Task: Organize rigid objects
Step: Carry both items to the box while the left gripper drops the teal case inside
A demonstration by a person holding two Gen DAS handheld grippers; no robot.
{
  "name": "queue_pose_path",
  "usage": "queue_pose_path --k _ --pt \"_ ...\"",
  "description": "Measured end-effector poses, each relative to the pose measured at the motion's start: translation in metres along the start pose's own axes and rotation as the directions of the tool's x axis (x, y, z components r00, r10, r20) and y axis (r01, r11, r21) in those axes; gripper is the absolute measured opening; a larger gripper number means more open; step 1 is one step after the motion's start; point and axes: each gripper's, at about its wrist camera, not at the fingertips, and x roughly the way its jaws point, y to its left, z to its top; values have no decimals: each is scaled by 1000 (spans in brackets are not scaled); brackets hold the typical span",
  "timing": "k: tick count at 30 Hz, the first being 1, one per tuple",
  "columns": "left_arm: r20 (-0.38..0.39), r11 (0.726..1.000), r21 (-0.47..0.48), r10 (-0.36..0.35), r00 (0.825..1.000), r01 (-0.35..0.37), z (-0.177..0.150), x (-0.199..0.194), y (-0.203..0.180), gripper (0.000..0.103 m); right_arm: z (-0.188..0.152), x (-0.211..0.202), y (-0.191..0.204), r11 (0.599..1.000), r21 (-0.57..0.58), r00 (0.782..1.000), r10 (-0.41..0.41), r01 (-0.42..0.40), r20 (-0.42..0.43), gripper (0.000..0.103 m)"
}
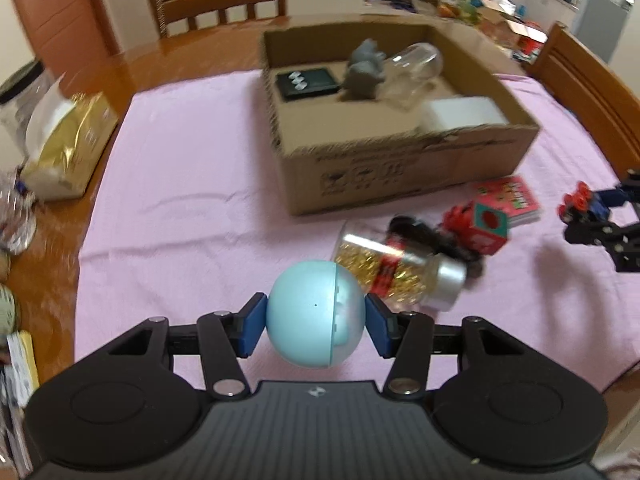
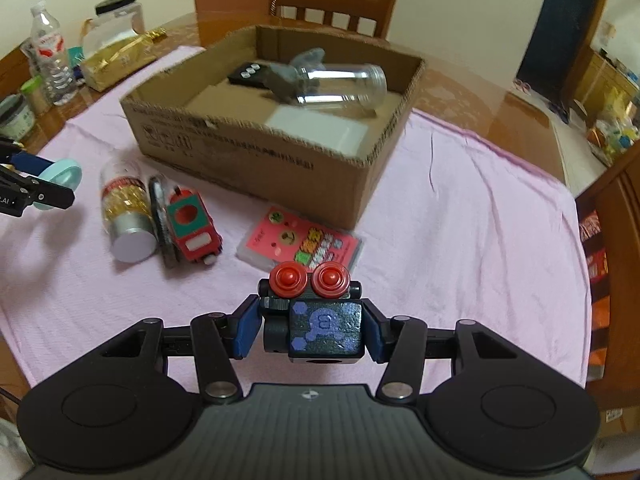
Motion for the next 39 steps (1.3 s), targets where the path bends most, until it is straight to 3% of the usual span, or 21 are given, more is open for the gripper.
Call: queue_pose_path --k 9,15,25,34,39 --pt "87 995 88 -46 995 39 44 -30 -12 52 31 -25 -1 997 -32 996 69 -68 64 57" --pt "148 994 102 -38 988 22 82 -24 -12 52 51 -32 4 994 -92 991 76 -65 113 57" --pt "132 992 128 -18 991 0 131 39 -15 52 83 -32 8 988 -132 982 100 -79 159 57" --pt "95 991 117 46 994 -57 150 96 -7 52 97 -18 15 989 -122 983 100 -82 155 57" --pt "101 993 82 72 992 -80 159 109 1 55 101 -17 18 991 -103 982 100 -84 159 57"
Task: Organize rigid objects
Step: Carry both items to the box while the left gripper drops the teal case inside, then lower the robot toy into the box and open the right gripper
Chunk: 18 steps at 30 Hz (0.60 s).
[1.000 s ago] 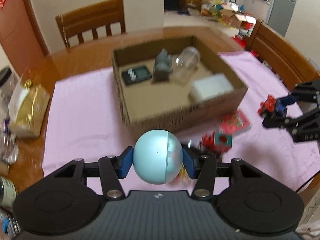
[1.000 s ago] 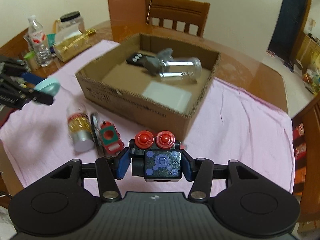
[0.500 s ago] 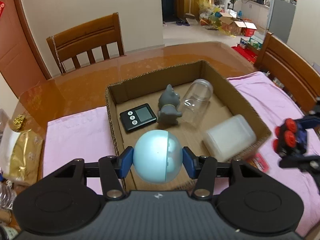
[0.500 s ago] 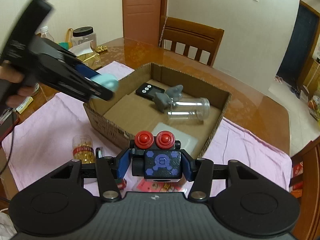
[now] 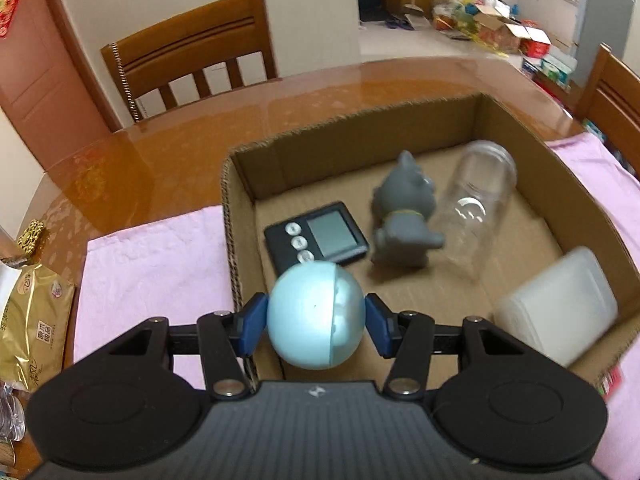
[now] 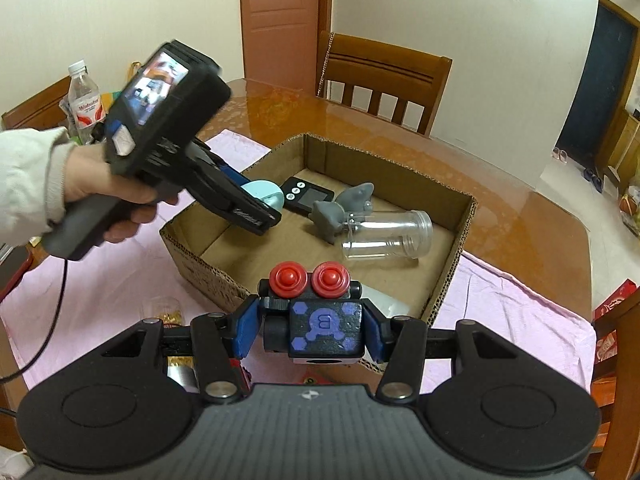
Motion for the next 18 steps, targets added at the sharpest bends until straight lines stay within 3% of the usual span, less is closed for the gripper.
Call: queue_pose_path --k 4,7,12,18 --pt "41 998 -50 -43 998 45 6 -11 8 71 4 0 4 1000 -2 1000 -2 2 3 57" --pt "81 997 -77 -24 996 30 7 -30 12 92 6 3 5 1000 -6 1000 -4 4 2 57" --pt "116 997 -70 -25 993 34 4 -69 19 100 14 8 9 1000 -18 1000 0 0 0 57" --pt "131 997 -50 69 989 -63 -24 -104 26 101 30 20 19 999 -48 1000 21 -20 7 57"
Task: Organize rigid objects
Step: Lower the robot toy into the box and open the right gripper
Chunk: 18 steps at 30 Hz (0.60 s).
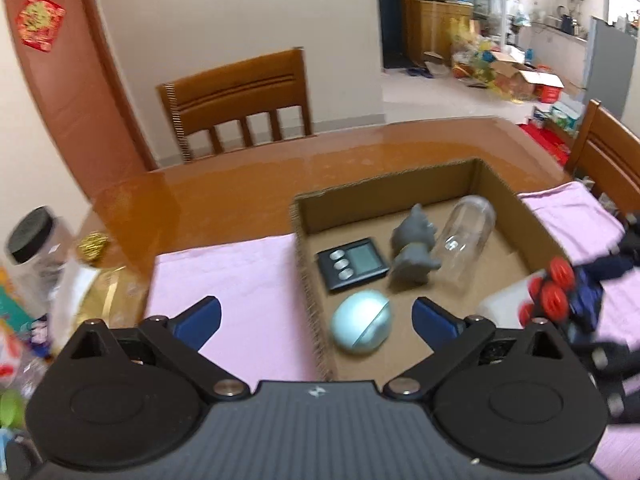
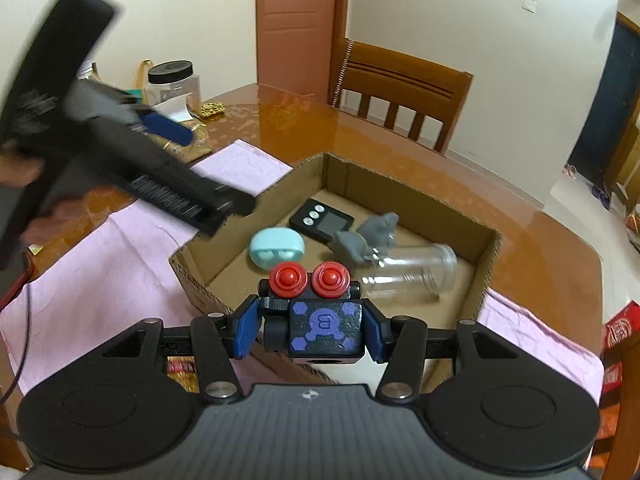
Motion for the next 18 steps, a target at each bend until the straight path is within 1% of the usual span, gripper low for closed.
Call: queue_pose_path --k 3,10,12,13,14,15,16,17,18 --pt "-6 999 -19 29 1000 -29 -20 -12 8 101 10 13 7 1000 -15 1000 22 -22 -7 57" --pt "-47 992 -119 40 998 -45 -59 -28 25 101 31 44 31 997 -62 998 49 -51 -31 57" --pt "-57 988 -142 47 997 -55 -66 -30 30 101 38 49 38 995 -68 997 73 -75 -25 58" --pt "-61 986 -153 53 997 -62 -69 -31 33 101 41 49 41 994 -69 996 84 -85 -16 67" --pt "-62 985 -160 57 996 -67 -71 -32 35 101 43 49 44 993 -73 996 94 -94 -8 88" --pt "-62 984 -166 60 996 -70 -73 -32 37 101 45 47 46 993 -74 996 90 -89 1 96" --pt "-62 982 -174 62 996 -72 -75 -33 39 101 46 44 47 994 -73 996 80 -78 24 103" --pt "-61 981 -180 63 996 -73 -76 -34 40 101 45 42 47 995 -70 996 79 -76 42 103" --pt "-62 980 -184 63 996 -74 -77 -34 41 101 44 40 47 995 -66 996 82 -79 37 103"
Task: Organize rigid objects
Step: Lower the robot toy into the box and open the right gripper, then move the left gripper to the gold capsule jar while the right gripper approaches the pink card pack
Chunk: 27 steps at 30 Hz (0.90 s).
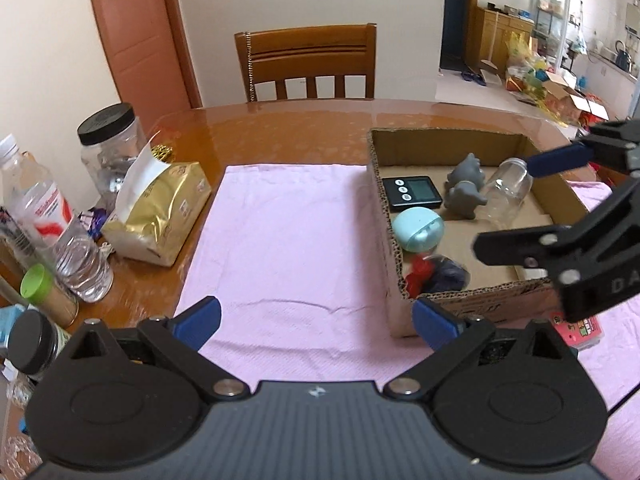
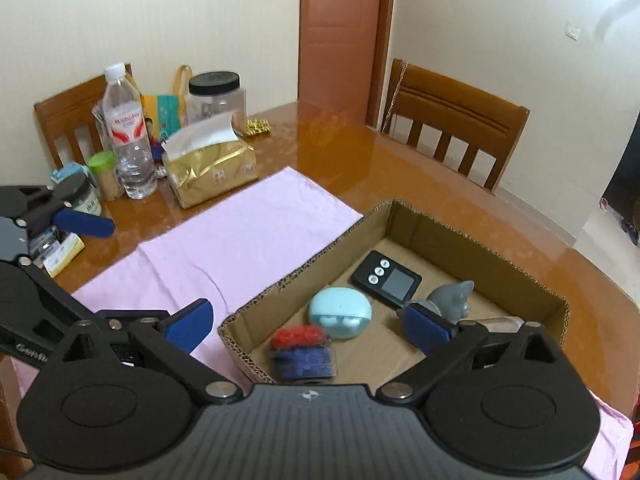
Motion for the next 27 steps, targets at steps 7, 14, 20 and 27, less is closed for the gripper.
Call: queue_pose_path --k 7,14,20,27 --pt "-1 1000 -5 -7 1000 7 -7 2 -7 101 -18 -18 -13 993 84 997 -77 78 -18 103" --pt "-8 999 9 -48 999 48 -10 4 -24 101 -50 -38 -24 964 185 981 -183 191 -62 103" --pt "-15 997 12 -76 997 76 -19 4 -32 101 -95 -51 -27 903 230 932 -345 362 -114 103" --pt "-45 992 -5 -124 991 123 -32 9 -35 101 -144 -37 -47 852 336 910 -334 403 -244 103"
